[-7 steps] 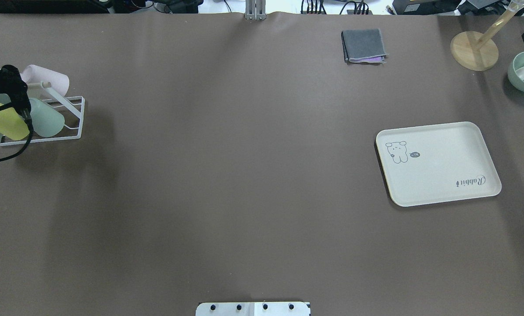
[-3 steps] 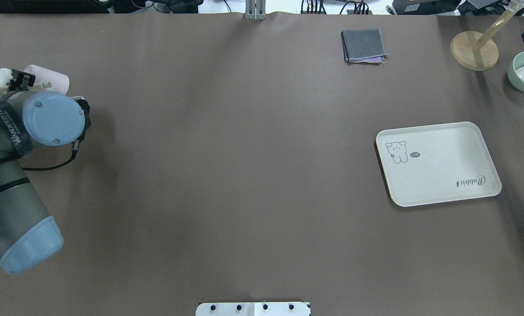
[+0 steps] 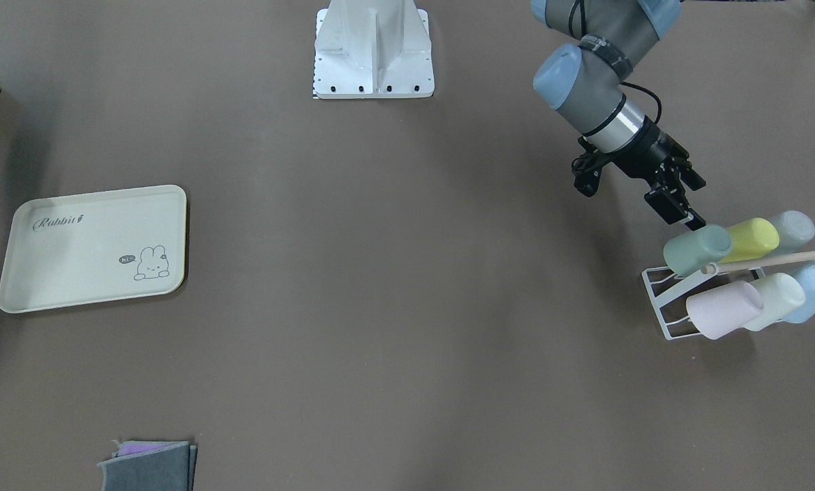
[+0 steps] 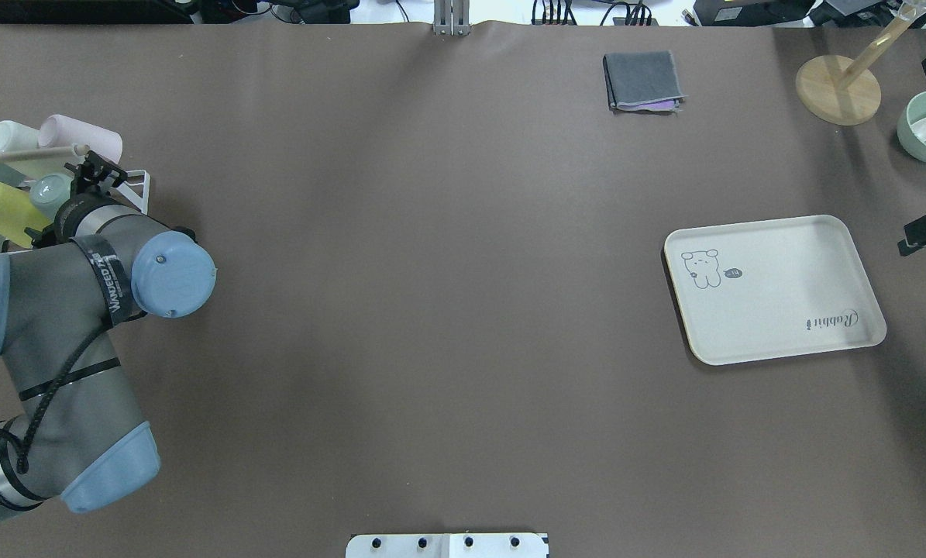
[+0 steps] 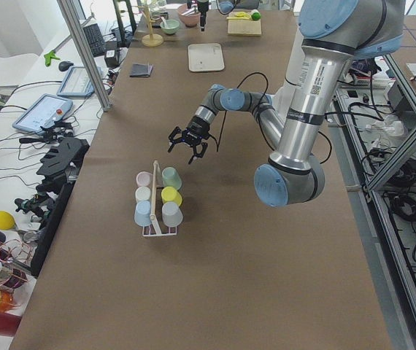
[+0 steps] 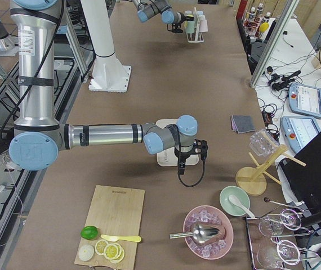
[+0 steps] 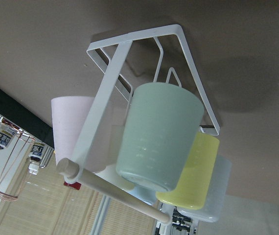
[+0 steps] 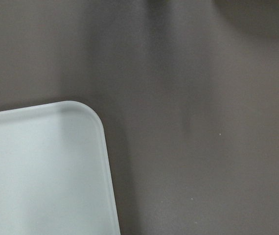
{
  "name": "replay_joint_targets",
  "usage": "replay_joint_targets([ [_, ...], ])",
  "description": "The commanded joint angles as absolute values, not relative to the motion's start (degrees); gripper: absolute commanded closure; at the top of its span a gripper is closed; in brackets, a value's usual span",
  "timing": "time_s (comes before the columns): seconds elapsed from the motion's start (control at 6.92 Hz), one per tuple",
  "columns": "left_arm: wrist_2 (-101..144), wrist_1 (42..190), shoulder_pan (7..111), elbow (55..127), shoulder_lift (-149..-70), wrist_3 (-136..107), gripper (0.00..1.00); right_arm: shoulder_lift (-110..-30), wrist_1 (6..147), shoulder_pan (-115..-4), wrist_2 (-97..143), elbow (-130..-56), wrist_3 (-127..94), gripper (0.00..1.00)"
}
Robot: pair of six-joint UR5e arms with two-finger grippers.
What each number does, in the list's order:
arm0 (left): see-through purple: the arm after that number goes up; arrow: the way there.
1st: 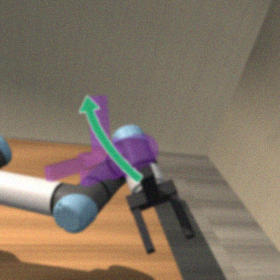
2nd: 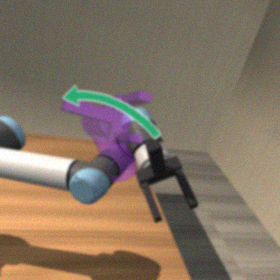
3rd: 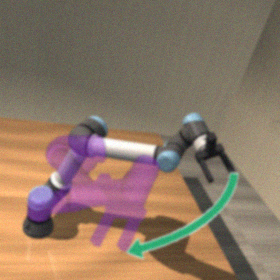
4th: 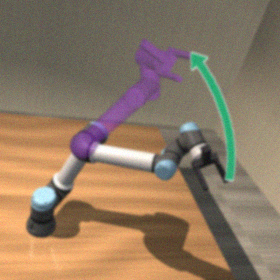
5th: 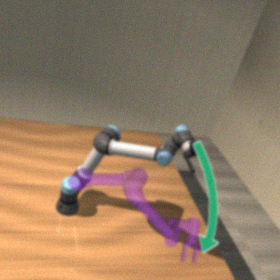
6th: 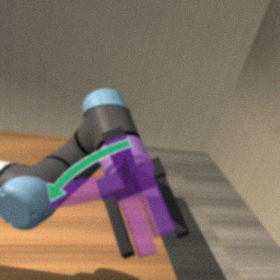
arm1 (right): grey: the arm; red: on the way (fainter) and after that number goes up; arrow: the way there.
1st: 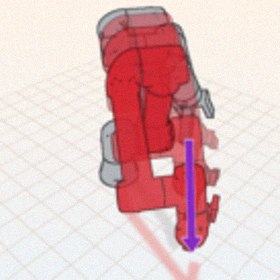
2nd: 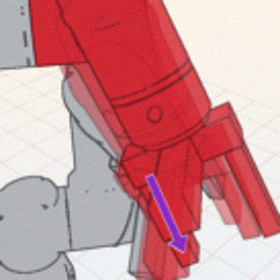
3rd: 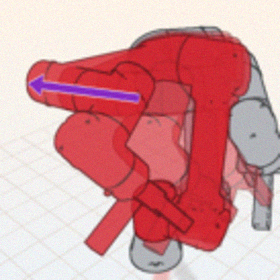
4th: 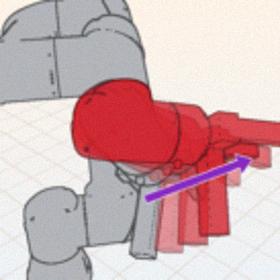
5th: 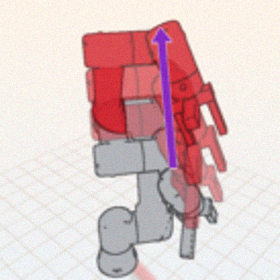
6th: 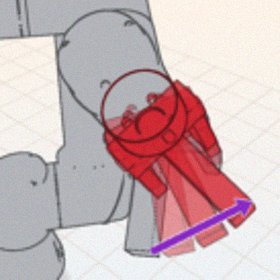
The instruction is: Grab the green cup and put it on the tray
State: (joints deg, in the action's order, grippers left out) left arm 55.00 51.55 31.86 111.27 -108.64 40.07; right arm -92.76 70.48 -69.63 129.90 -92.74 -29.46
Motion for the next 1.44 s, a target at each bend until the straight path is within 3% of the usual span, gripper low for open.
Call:
replay_joint_targets([
  [0.0,49.7,51.4,29.6,107.7,-108.1,43.6,0.02,-92.6,65.1,-67.6,131.1,-88.9,-29.6,0.0],
  [0.72,45.7,52.2,27.7,100.3,-108.6,43.4,0.02,-89.5,63.6,-65.0,131.5,-84.2,-29.7,0.03],
  [1.3,44.0,57.8,27.6,94.0,-109.0,43.5,0.03,-87.7,63.5,-64.0,132.2,-82.1,-29.7,0.14],
])
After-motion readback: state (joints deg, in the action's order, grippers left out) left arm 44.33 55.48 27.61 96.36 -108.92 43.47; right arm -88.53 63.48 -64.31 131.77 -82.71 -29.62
